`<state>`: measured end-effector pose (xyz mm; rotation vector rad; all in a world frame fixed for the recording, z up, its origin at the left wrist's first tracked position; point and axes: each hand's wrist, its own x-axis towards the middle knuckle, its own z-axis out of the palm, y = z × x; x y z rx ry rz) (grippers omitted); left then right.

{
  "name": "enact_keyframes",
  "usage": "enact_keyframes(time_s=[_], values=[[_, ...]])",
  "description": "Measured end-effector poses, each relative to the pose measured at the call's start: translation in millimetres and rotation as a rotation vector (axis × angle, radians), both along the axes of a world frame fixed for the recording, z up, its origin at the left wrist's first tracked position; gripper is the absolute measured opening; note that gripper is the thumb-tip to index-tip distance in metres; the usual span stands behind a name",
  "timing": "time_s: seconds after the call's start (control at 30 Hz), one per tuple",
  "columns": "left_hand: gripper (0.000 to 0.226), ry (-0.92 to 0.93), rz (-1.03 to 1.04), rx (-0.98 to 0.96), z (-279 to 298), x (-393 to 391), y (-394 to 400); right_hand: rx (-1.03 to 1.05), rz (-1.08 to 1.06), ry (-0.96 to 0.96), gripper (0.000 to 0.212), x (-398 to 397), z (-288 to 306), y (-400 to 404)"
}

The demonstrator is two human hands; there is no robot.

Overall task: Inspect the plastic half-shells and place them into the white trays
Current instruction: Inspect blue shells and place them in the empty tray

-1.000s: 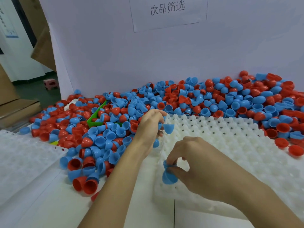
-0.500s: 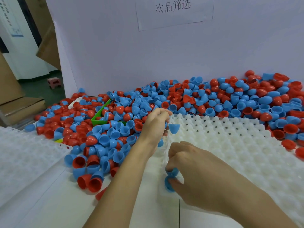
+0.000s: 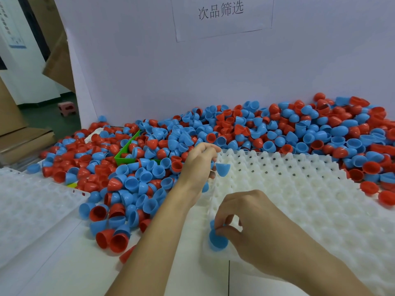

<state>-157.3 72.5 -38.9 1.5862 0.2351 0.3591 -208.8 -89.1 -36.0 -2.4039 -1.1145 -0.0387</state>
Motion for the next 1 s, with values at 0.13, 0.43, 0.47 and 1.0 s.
enact_keyframes(time_s=[0.13,0.43,0.47,1.0], values=[[0.019,-0.001,0.0,-0.005,0,0,-1,0.02,0.002,0.004,0.006,0,0,-1],[0.028,-0.011,-0.088,-0.07,4,-6,-2,0.153,0.02,-0.007,0.01,5,6,-9],[0.031,-0.002,-0.109,-0.05,3,-6,-2,0.239,-0.013,-0.001,0.013,10,10,-13],[0.035,-0.115,-0.514,0.132,13,-23,-13,0.427,-0.133,-0.085,0.028,46,4,-41]])
